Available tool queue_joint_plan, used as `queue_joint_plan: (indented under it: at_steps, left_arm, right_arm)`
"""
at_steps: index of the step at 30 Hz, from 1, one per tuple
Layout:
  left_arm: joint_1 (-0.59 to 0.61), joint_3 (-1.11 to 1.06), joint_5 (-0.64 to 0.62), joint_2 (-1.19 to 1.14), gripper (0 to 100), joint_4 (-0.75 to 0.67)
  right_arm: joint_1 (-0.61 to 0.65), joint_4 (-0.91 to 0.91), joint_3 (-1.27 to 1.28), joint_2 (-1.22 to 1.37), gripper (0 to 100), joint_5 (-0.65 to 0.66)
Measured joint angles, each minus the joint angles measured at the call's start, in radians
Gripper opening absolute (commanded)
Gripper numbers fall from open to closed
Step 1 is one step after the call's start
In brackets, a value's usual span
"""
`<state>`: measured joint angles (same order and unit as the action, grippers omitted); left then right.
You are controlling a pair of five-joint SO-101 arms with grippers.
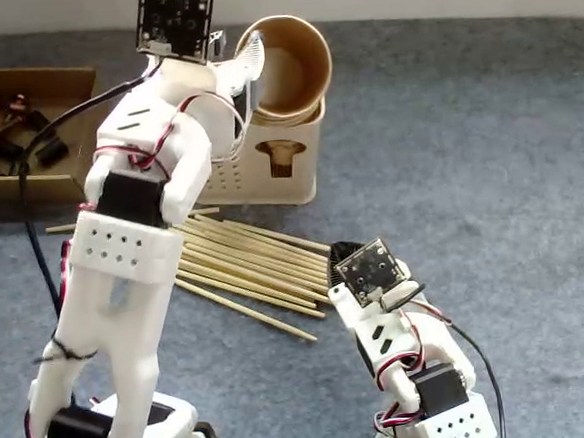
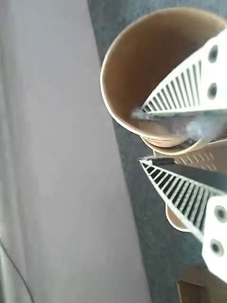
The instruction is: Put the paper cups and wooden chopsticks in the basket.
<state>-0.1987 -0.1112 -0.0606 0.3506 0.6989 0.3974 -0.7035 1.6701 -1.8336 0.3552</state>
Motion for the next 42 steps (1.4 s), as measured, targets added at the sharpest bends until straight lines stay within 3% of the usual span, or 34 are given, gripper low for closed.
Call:
queue_joint_plan:
  at_steps: [10,26,37,42]
  left_arm:
    - [0.075,0.0,0.0,-0.086,14,-0.054]
    - [-0.008,0.009,0.0,-0.081,9,-0.055]
    - [-0.006,-0.009,0.0,-0.071,9,0.107]
    - [-0.009,-0.091,0.002,-0.058,9,0.081]
  right_arm:
    - [0.0,0.0,0.0,0.0,1.0,0.0]
    - [0.0,0.0,0.0,0.0,1.0,0.0]
    - [0.0,0.0,0.0,0.0,1.0,0.0]
    - [0.0,0.0,0.0,0.0,1.0,0.0]
